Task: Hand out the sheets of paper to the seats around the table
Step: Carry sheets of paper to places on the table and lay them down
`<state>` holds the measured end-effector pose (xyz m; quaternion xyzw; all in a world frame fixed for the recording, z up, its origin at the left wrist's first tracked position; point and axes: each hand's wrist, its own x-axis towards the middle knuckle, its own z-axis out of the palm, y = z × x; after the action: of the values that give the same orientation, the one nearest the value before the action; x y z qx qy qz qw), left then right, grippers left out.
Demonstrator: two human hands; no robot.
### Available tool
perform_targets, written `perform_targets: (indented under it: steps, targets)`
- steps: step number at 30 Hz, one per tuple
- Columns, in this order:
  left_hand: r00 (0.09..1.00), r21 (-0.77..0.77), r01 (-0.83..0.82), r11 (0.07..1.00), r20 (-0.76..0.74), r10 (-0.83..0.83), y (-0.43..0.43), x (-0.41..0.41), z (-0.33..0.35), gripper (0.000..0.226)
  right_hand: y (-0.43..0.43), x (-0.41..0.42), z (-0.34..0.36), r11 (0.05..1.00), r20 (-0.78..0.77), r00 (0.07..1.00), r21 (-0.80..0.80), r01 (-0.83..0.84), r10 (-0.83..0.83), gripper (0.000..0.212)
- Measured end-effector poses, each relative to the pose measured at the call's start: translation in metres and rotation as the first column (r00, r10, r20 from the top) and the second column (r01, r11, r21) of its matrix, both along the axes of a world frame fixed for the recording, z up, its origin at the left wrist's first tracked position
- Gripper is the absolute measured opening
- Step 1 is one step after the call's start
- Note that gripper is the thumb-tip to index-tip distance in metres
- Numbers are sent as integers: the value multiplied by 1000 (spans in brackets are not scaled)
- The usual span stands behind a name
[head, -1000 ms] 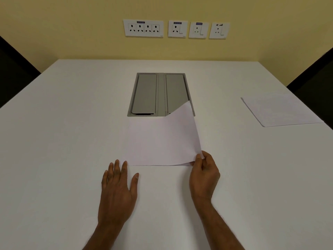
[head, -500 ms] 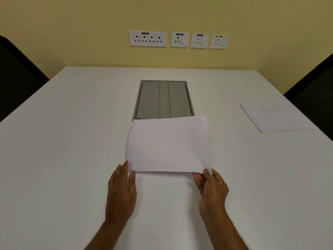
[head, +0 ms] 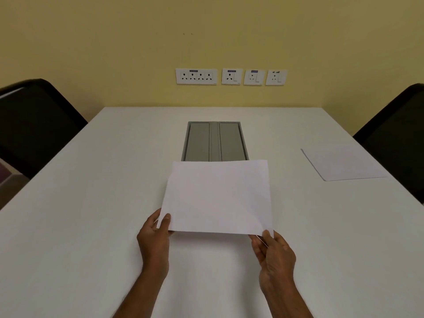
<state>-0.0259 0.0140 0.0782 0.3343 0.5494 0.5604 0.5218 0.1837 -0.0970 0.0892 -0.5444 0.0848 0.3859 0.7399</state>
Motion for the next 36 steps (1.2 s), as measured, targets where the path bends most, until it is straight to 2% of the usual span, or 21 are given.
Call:
perform_targets:
  steps: [9, 13, 18, 23, 27, 36]
  targets:
    - [995, -53, 57, 997, 88, -52, -67, -5, 47, 28, -76, -12, 39, 993, 126, 988, -65, 100, -91, 7]
    - [987, -100, 100, 990, 135, -86, -104, -8, 59, 32, -118, -19, 54, 985, 123, 980, -64, 162, -153, 6]
    - [972, -160, 185, 970, 178, -156, -153, -8, 72, 39, -177, -27, 65, 971, 67, 972, -59, 230, -226, 17]
    - [906, -232, 384, 894, 280, -317, -207, -4, 73, 48, -254, -33, 68, 928, -37, 932, -114, 354, -360, 28]
    - [851, -286, 520, 805, 254, -459, -254, 12, 65, 48, -321, -32, 68, 868, -83, 868, -144, 475, -489, 36]
    - [782, -335, 621, 709, 204, -589, -342, 76, 53, 48, -431, 0, 49, 781, -92, 781, -189, 596, -618, 38]
